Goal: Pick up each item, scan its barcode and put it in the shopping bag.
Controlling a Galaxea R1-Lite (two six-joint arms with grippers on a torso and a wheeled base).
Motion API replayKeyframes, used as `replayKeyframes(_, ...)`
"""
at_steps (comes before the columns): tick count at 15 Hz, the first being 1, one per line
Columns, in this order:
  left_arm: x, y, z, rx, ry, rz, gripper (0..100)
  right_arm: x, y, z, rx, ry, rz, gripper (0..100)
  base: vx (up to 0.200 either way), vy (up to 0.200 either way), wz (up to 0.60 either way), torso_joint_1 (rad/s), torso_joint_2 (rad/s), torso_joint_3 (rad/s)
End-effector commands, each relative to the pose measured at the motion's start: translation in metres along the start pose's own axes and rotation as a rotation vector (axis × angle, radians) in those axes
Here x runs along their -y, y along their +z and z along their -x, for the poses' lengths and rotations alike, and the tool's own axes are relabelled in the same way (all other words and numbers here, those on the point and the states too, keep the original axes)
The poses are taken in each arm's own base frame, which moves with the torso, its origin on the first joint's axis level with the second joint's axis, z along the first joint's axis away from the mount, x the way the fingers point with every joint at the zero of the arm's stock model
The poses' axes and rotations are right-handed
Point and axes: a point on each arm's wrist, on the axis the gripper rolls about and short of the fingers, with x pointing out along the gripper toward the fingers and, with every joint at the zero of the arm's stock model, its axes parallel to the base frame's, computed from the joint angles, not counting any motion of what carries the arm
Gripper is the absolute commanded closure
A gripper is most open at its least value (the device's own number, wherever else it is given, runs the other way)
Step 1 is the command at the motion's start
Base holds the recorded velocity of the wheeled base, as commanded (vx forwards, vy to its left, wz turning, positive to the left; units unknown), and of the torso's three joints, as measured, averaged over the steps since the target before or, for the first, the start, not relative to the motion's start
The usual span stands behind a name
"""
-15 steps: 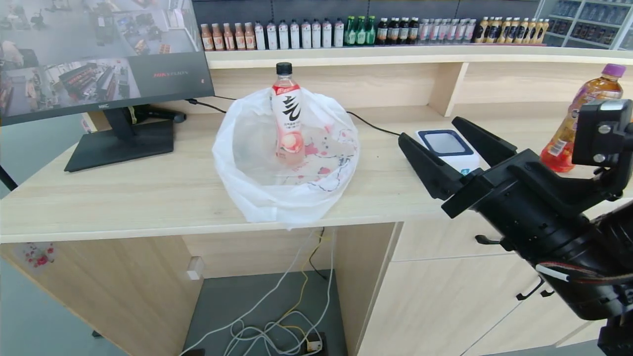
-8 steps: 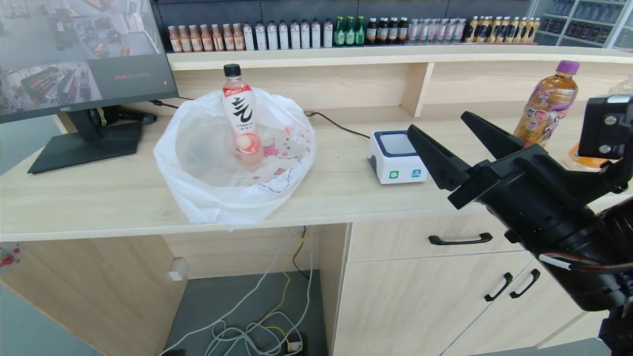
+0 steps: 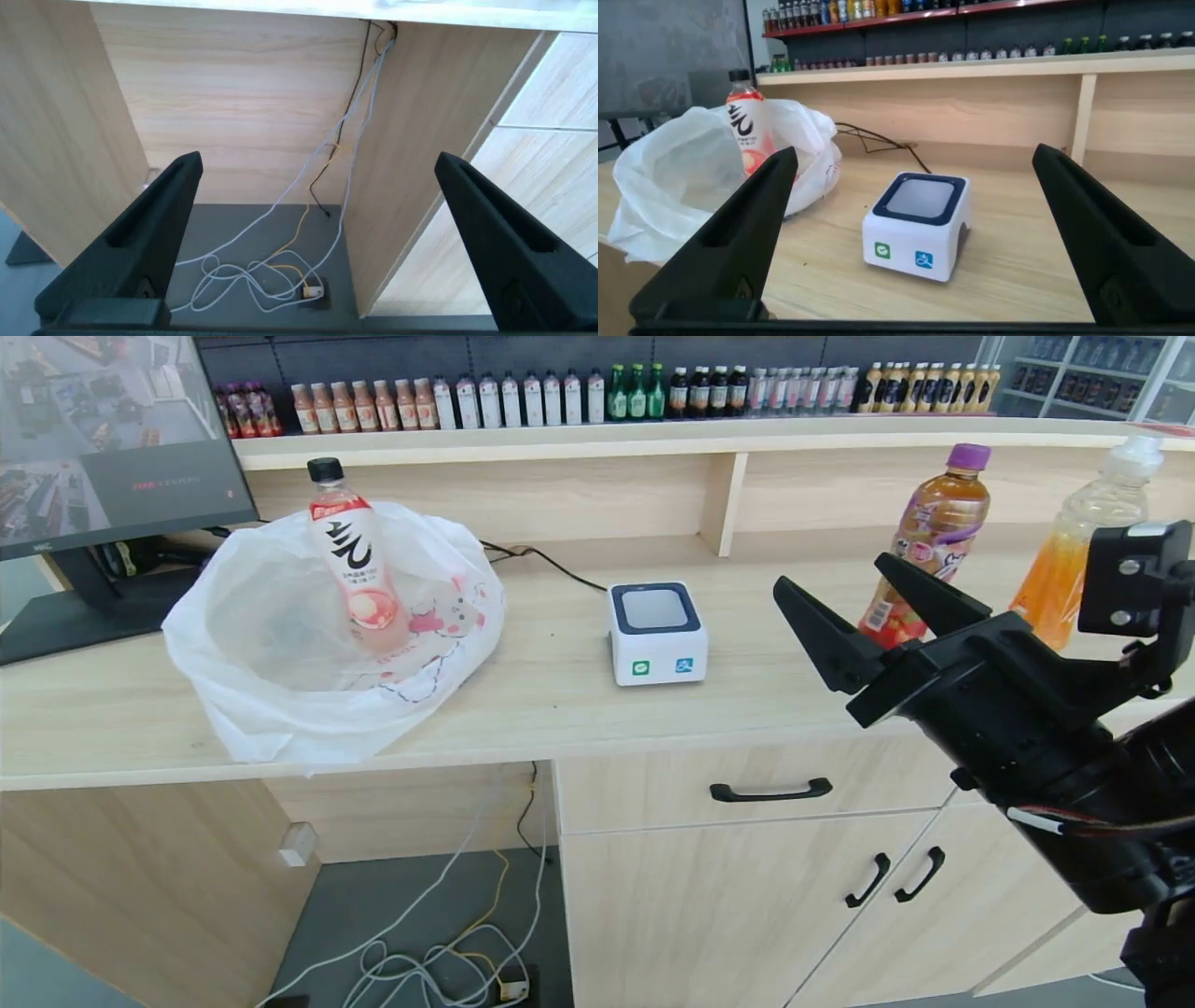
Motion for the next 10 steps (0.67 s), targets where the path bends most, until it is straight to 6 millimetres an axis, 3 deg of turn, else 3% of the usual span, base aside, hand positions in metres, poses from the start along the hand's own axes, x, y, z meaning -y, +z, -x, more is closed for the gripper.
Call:
replayKeyframes(1,0.0,0.0,0.0,0.0,0.0,0.001,0,-0.0003,-0.0044,-0.0019,-0.011,0.0,0.001,0,0.0,-0.2,0.0,0.007,0.01,0.007)
replayKeyframes(10,0.0,0.0,0.0,0.0,0.0,0.001,0,0.0001,-0.0065,-0.0004,-0.022,0.0,0.003,0,0.0,-0.2,0.0,0.001,0.0,0.003)
